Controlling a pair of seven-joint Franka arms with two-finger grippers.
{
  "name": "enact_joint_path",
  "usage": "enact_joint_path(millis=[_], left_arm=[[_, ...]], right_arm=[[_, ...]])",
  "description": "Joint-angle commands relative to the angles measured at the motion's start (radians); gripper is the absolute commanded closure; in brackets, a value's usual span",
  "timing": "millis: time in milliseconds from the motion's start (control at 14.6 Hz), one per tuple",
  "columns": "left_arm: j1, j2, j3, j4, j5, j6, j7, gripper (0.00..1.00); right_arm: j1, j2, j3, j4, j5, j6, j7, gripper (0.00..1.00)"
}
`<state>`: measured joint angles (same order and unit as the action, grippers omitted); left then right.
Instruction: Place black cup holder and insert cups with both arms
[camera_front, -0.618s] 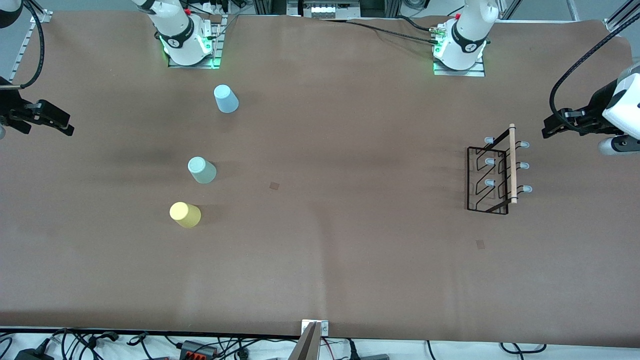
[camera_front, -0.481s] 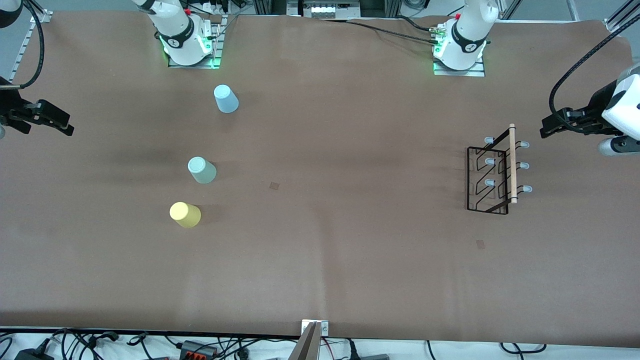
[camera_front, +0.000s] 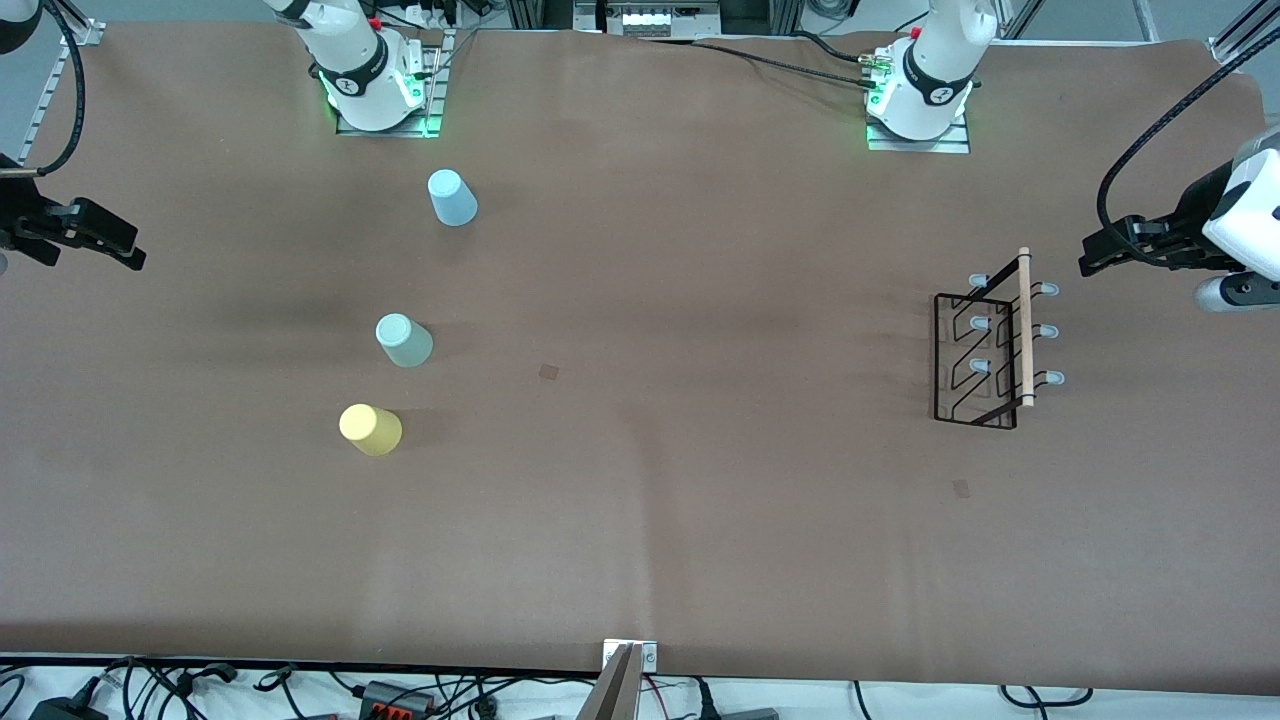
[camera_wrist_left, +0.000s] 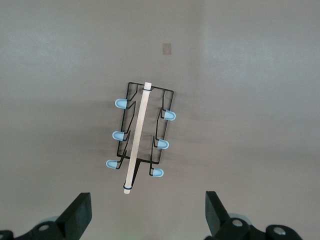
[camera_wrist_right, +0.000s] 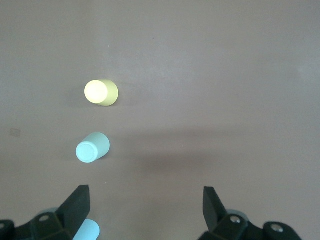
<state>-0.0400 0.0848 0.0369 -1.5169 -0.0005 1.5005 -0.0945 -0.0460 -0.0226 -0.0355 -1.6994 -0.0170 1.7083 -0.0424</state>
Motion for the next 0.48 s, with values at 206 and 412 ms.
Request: enact_joint_path(millis=[206, 412], left_arm=[[0.012, 0.041, 0.014, 0.020, -0.001, -0.007, 0.002, 0.09], [0.092, 0.114, 0.005, 0.027, -0.013, 0.056, 0.062, 0.00]], right_arm=[[-0.003, -0.007, 0.002, 0.009, 0.005, -0.015, -0.005, 0.00], [-0.002, -0.007, 0.003, 0.009, 0.005, -0.013, -0.005, 0.00]])
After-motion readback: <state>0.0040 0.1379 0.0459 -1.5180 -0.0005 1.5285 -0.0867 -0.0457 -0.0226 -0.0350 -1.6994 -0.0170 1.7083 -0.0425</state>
